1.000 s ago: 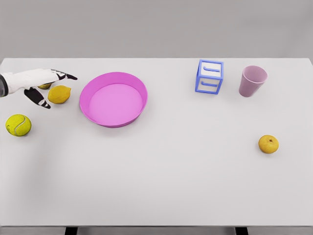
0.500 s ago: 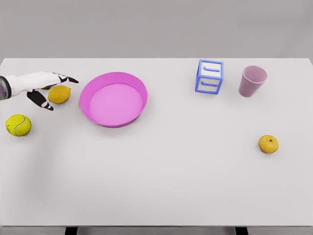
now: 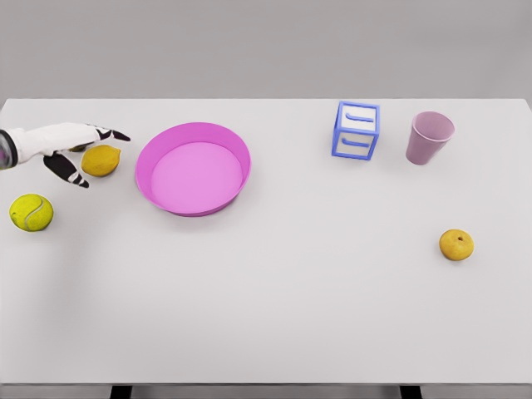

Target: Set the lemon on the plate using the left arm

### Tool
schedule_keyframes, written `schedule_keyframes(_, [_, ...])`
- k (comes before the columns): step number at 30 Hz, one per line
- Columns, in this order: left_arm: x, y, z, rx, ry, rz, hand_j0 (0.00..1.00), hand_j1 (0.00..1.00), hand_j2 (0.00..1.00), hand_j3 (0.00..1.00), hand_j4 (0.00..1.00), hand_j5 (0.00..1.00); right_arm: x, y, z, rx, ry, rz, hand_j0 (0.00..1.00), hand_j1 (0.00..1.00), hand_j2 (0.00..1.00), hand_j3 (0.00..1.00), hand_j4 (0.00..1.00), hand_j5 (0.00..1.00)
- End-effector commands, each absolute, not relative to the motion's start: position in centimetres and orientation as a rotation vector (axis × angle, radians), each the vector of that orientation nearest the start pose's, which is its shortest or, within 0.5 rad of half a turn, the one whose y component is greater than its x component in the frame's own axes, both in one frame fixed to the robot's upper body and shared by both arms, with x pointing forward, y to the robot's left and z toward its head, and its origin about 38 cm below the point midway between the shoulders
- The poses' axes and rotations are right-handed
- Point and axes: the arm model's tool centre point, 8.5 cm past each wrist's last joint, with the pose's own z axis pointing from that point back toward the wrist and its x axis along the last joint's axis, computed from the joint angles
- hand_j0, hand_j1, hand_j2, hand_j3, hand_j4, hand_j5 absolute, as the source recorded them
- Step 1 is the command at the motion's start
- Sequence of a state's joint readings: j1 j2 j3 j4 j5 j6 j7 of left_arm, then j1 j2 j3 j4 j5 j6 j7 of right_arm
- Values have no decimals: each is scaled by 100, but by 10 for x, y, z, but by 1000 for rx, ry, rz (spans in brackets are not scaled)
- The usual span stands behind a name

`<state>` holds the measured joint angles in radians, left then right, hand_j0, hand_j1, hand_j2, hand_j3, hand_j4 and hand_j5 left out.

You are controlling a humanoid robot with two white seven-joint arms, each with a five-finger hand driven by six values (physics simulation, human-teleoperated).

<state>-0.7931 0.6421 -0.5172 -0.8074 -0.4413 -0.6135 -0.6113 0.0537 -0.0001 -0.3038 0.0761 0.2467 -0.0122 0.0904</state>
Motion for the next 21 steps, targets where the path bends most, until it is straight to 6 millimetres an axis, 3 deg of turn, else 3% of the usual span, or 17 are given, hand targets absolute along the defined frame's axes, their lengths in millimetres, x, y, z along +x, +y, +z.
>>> schedule_keyframes(1, [503,396,167,399,-1146,-1699,97,97,97,97,97,97,-58,-256,-258,22,110,-67,100,100,100,100,100,100])
schedule_keyframes(16, [508,400,163,397,-1121,-1669,97,97,97,97,97,97,-58,-256,-258,22,110,-67,100,100,100,100,100,100])
schedule_keyframes(21, [510,398,160,389,-1118,-1665,91,91,91,91,91,91,-58,-256,-258,22,108,-67,100,100,100,100,100,100])
